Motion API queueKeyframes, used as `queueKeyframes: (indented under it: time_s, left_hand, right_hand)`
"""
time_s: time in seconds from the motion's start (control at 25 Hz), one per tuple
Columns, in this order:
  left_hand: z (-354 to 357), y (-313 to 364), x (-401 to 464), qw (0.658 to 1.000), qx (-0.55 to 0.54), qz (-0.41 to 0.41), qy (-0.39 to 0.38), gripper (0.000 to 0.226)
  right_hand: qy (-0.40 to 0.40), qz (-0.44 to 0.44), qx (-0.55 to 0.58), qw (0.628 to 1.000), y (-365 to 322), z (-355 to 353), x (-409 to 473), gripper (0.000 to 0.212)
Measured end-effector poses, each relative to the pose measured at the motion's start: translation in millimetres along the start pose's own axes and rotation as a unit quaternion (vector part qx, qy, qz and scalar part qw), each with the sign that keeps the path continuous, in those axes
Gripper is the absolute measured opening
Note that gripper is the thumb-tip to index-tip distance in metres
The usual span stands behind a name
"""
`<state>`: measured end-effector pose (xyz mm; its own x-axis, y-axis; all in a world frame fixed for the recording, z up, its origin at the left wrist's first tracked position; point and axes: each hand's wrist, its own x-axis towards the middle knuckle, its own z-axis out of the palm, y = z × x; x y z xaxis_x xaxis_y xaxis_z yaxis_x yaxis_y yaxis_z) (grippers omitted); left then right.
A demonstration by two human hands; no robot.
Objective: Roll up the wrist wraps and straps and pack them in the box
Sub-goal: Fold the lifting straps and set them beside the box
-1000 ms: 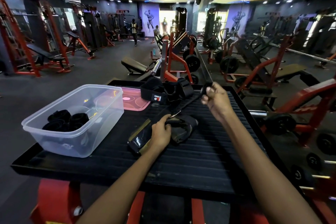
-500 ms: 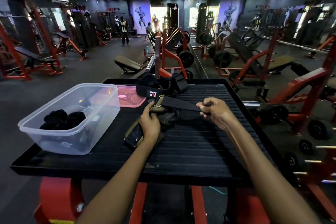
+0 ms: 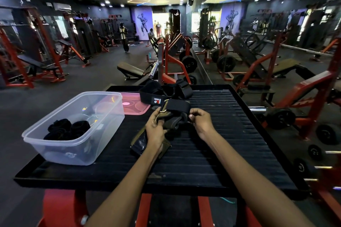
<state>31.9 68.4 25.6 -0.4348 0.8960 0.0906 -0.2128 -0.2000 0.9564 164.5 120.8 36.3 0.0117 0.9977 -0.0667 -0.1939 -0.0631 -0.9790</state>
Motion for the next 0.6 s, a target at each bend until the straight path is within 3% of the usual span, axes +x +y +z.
queueKeyframes:
  time_s: [0.16,0.36,0.48,0.6]
  left_hand:
    - [6,-3,-5,0.997,0.052,-0.002,-0.052,0.046]
    - [8,-9,-13,0.961,0.254,0.082,-0.067,0.057]
    - [9,-9,-13,0.956,0.258,0.104,-0.096,0.066]
    - [11,-8,-17,0.964,0.197,0.087,-0.153,0.068]
  right_hand:
    - [-0.051,0.049,0.18,0.981,2,2,-9,0.035]
    - [-0.072,0.05,0.15,0.985,-2,-4,-6,0.022]
    - [-0.139,0.09,0.18,0.97,-3,-7,-5,0.043]
    - [-0.159,0.074,0.126,0.976,-3,-8,-7,0.042]
